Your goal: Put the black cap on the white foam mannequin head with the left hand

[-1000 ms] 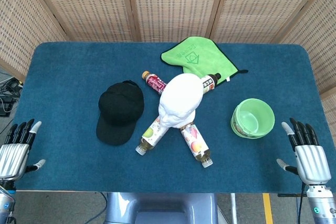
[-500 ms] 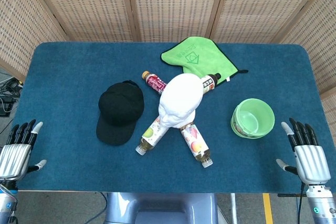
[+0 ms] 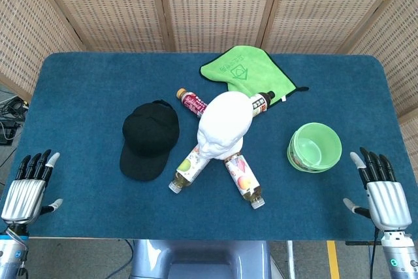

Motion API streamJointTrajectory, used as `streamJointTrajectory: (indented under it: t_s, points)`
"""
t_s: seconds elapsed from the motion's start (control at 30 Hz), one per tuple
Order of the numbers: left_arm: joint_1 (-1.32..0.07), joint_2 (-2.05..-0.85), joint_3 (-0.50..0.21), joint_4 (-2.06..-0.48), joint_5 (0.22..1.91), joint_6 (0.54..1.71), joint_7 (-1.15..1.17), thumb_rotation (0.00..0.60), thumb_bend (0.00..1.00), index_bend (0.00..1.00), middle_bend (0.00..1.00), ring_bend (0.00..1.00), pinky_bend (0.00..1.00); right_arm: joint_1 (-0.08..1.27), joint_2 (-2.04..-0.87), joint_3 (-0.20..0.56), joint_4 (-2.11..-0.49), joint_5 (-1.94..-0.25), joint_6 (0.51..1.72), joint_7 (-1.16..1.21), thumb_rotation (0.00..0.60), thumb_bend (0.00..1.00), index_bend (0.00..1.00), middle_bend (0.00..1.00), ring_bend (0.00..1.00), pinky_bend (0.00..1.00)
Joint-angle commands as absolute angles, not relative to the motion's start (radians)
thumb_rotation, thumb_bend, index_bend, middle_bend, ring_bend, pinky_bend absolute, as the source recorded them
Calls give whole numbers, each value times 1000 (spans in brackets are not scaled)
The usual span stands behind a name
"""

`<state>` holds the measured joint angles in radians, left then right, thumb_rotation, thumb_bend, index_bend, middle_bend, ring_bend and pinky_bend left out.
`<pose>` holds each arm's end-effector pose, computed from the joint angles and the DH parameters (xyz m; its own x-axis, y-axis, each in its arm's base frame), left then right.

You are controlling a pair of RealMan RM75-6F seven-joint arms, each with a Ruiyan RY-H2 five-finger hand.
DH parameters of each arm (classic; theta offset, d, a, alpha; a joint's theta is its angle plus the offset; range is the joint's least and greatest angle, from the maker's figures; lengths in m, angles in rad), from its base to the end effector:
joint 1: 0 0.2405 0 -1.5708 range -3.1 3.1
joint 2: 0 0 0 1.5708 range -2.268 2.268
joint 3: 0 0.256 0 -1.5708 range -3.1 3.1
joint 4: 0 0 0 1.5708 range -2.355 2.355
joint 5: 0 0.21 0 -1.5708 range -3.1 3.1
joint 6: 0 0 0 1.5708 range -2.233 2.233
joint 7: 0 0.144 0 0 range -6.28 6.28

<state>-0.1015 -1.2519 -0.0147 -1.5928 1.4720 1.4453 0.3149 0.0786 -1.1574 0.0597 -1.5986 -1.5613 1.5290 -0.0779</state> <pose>-0.3062 0.1774 0.1088 0.5709 0.0776 0.8173 0.8206 -0.0239 -0.5710 -0.3001 -0.1806 0.1519 0.4440 0.0522 0.8945 -0.8927 -0.0611 0.4466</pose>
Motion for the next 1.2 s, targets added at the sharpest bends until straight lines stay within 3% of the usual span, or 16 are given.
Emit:
streamJointTrajectory:
  t_s: [0.03,0.17,0.27,0.47,0.73,1.2]
  points:
    - [-107,-1264,-21,-1583,1476,1448,324,600,34,0,41,127,132,80,-1159,59,-1598,-1560,1525,-79,600,63,27,0,0,0]
    - [-125,-1293,-32,-1564,1493,1449,347,600,86,0,358,421,399,81,-1160,57,-1601,-1557,1518,-76,600,64,27,0,0,0]
    - [-145,-1342,-39,-1517,1518,1451,357,600,181,23,541,561,521,82,-1161,56,-1601,-1558,1517,-78,600,64,27,0,0,0]
    - [-192,-1436,-25,-1404,1551,1391,361,600,265,118,725,698,625,82,-1162,58,-1600,-1555,1516,-73,600,63,27,0,0,0]
    - [-240,-1539,-8,-1285,1539,1287,369,600,451,160,812,774,687,83,-1161,61,-1596,-1549,1512,-63,600,64,27,0,0,0]
    - [-282,-1700,-22,-1068,1545,1281,363,600,481,82,821,781,695,85,-1164,63,-1590,-1545,1510,-49,600,64,27,0,0,0]
